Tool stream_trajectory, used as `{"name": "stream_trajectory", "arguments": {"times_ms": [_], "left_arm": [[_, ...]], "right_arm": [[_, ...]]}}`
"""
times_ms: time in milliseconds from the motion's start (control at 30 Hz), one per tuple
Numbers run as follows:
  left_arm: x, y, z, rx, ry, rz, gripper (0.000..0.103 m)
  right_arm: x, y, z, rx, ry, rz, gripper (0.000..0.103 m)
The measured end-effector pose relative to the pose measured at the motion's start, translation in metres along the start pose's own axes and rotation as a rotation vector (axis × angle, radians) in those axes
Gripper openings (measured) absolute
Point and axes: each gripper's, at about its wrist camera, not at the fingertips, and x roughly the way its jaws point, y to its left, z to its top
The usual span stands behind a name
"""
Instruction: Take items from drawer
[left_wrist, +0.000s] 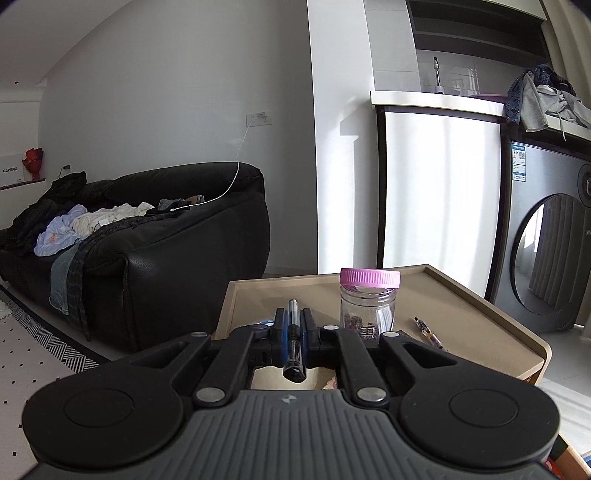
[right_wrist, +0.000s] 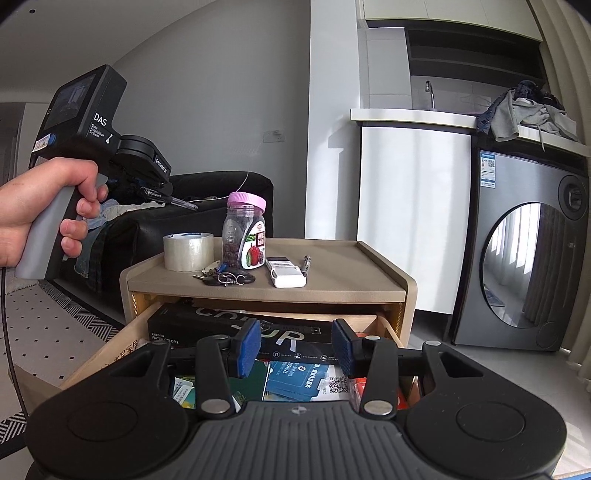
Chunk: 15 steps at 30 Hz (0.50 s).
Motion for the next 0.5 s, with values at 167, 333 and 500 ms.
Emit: {"name": "stream_trajectory", "arguments": {"times_ms": [167, 333, 500], "left_arm": [[0.028, -0.003, 0.006, 0.007, -0.003, 0.015, 0.001], [0.038, -0.002, 0.001, 0.001, 0.011, 0.002, 0.001], [0.033, 0.006, -0.005, -0.010, 0.026, -0.005, 0.001]], "right_arm": [[0.003, -0.005, 0.000, 0.000, 0.004, -0.019, 0.047], [0.009, -0.011, -0.003, 0.001, 0.019, -0.042, 0.047], [0.014, -0.015, -0.006, 0.009, 0.030, -0.050, 0.047]]}}
